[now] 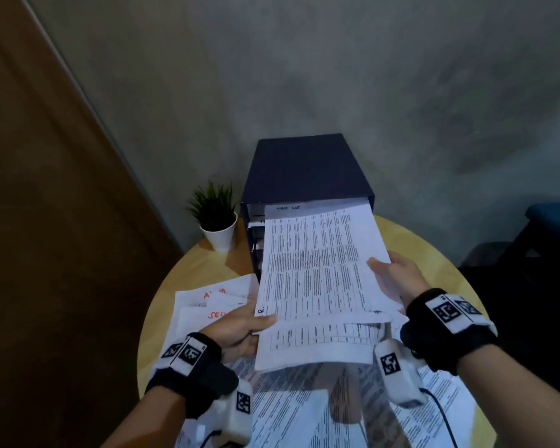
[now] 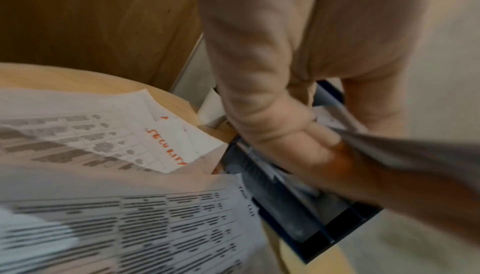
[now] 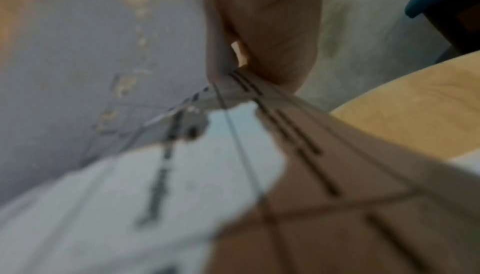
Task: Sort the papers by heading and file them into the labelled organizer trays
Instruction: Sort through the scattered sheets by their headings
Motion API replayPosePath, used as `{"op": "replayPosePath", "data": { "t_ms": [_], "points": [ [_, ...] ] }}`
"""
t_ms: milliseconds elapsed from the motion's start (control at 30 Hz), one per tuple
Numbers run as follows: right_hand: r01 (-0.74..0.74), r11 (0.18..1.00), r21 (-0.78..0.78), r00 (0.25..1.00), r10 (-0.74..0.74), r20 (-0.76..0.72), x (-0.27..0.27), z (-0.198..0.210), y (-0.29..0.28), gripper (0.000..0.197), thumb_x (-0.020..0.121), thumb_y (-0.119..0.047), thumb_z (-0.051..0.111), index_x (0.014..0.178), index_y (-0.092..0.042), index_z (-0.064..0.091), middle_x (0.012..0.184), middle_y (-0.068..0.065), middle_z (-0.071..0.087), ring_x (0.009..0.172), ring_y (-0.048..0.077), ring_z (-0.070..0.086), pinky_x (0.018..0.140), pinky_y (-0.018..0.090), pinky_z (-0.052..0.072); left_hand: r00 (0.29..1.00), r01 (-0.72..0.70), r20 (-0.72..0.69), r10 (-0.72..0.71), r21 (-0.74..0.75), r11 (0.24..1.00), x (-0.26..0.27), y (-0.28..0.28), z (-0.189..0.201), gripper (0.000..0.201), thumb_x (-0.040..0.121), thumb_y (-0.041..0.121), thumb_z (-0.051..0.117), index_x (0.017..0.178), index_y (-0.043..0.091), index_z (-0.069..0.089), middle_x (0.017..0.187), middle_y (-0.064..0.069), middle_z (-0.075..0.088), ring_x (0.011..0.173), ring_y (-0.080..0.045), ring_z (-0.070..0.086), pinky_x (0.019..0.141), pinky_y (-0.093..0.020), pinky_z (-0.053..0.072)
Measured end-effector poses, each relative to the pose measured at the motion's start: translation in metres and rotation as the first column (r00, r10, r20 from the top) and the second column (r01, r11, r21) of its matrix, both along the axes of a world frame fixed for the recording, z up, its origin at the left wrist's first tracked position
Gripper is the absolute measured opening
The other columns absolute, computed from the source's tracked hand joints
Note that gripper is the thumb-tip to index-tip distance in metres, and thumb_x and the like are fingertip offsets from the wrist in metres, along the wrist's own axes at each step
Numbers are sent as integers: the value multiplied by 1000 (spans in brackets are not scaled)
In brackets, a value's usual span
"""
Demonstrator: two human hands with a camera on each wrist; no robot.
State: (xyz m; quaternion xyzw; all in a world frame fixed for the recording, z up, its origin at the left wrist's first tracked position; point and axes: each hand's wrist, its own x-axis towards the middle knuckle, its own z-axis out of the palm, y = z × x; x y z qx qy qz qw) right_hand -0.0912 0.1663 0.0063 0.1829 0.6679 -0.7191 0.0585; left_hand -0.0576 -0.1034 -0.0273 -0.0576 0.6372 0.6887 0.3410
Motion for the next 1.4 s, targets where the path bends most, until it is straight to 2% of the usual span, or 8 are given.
{"op": "replayPosePath", "data": {
  "t_ms": [200,333,467,600,767,900,1100,1400],
  "points": [
    [-77,997,32,996,78,-47,-2,30,-2,32,95,-15,52,126,-4,53,118,21,65,106,55,56,90,66,45,959,-253,-109,261,78,964,-21,6,21,39,96,-2,41,133,10,42,130,-17,56,87,-25,67,55,-26,59],
    [-221,973,59,975,221,6,4,43,4,30,96,-17,52,125,-10,53,109,10,67,81,27,67,58,31,52,913,-364,-203,353,-18,931,-41,6,18,42,97,1,43,138,6,40,135,-20,53,108,-34,55,49,-24,53],
    [-385,916,114,922,375,99,11,59,16,25,96,-17,52,119,-8,52,105,10,65,51,21,65,45,22,50,910,-371,-229,345,-77,926,-51,7,17,39,97,6,46,135,7,45,133,-18,56,106,-31,60,64,-29,51],
    [-445,877,182,893,421,160,13,82,26,22,95,-18,53,112,-5,56,95,12,62,52,24,66,47,24,52,903,-383,-265,338,-140,913,-53,12,24,34,98,10,46,132,11,48,120,-15,62,65,-17,56,36,-17,42],
    [-402,881,251,913,365,183,3,100,23,15,96,-15,52,88,-2,55,80,12,55,53,27,68,49,27,55,900,-396,-258,350,-154,905,-64,19,31,34,99,9,42,132,5,46,102,-15,61,43,-10,54,32,-13,37],
    [-392,874,286,915,338,222,-14,107,16,19,97,-8,48,113,2,49,93,17,59,52,25,67,52,30,56,893,-411,-268,361,-157,898,-80,22,42,34,100,11,41,133,7,46,129,-20,57,73,-18,60,56,-27,50],
    [-278,922,270,953,229,199,-40,103,5,40,96,2,45,134,2,34,82,17,53,64,28,62,56,33,51,901,-398,-273,337,-210,893,-108,25,52,34,100,12,40,134,8,44,96,-10,58,65,-17,49,48,-25,43],
    [-188,959,212,964,139,229,-52,84,-9,9,97,4,40,106,3,39,79,19,53,64,26,61,41,25,52,902,-401,-259,346,-203,893,-124,16,43,27,102,24,38,118,8,52,89,-13,61,52,-17,54,55,-26,38]
  ]
}}
